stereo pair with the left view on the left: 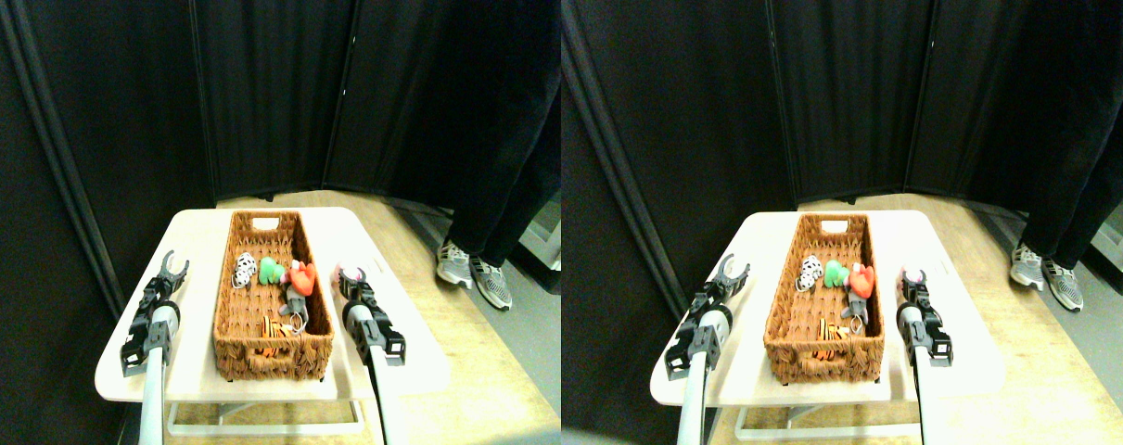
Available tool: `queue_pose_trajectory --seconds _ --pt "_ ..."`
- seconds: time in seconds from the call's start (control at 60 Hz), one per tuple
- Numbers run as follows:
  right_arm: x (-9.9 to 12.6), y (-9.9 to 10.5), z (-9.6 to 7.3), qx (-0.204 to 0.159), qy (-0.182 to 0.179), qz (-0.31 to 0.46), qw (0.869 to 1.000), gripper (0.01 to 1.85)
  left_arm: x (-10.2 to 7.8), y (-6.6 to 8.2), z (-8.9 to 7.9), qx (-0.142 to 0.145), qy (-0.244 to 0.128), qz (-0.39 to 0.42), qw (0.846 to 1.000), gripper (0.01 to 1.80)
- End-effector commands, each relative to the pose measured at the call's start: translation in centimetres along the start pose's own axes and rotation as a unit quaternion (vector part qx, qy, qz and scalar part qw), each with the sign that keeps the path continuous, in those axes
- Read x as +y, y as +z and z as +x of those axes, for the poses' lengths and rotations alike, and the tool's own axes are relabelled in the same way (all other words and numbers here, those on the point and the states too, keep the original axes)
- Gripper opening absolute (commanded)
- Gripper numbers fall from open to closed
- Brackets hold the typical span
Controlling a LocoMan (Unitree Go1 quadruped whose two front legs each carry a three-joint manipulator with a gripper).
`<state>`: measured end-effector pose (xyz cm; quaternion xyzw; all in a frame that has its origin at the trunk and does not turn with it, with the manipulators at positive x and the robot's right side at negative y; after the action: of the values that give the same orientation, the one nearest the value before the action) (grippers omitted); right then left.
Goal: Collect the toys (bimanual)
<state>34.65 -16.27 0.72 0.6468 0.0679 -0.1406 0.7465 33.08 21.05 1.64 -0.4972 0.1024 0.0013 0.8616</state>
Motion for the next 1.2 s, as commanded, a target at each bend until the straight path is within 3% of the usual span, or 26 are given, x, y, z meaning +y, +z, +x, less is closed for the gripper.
queue_pose_trajectory --seconds 0.017,0.167,0.317,0.4,0.533,0.75,0.9,1.067,1.167,1.2 --pt "3.1 -0.3 -0.7 0.013 0.073 -0.012 0.997 0.01 -0.3 0.4 0.3 -0.011 -0.021 0.000 1.000 0.21" --pt "5.9 -1.1 -1.5 0.038 0.110 -0.061 0.991 0.01 -0.4 0.3 0.1 -0.022 -0.017 0.006 1.000 0.21" --pt "8.5 -2.4 -2.5 0.052 0.121 -0.073 0.989 0.01 -0.4 0.5 0.0 -0.026 -0.025 0.007 0.999 0.20" --pt "10.1 -3.2 -2.9 0.078 0.147 -0.090 0.982 0.01 -0.4 0.5 -0.2 -0.032 -0.024 0.006 0.999 0.19" --pt "11.6 -4.7 -3.5 0.093 0.150 -0.104 0.979 0.01 -0.5 0.4 -0.4 -0.036 -0.034 0.004 0.999 0.18" --pt "12.1 -7.0 -3.3 0.120 0.150 -0.099 0.976 0.01 -0.4 0.4 -0.8 -0.041 -0.041 0.003 0.998 0.16" --pt "11.3 -8.8 -2.1 0.137 0.141 -0.085 0.977 0.03 -0.6 0.6 -1.3 -0.045 -0.049 0.012 0.998 0.16" --pt "10.6 -9.3 -0.8 0.135 0.117 -0.058 0.982 0.04 -0.4 0.8 -1.6 -0.047 -0.051 0.006 0.998 0.15" --pt "10.5 -9.4 0.0 0.178 0.087 -0.083 0.977 0.04 -0.4 0.9 -1.6 -0.051 -0.050 -0.006 0.997 0.15" --pt "10.5 -9.4 0.3 0.206 0.079 -0.137 0.966 0.03 -0.4 1.0 -1.6 -0.052 -0.052 -0.004 0.997 0.16"
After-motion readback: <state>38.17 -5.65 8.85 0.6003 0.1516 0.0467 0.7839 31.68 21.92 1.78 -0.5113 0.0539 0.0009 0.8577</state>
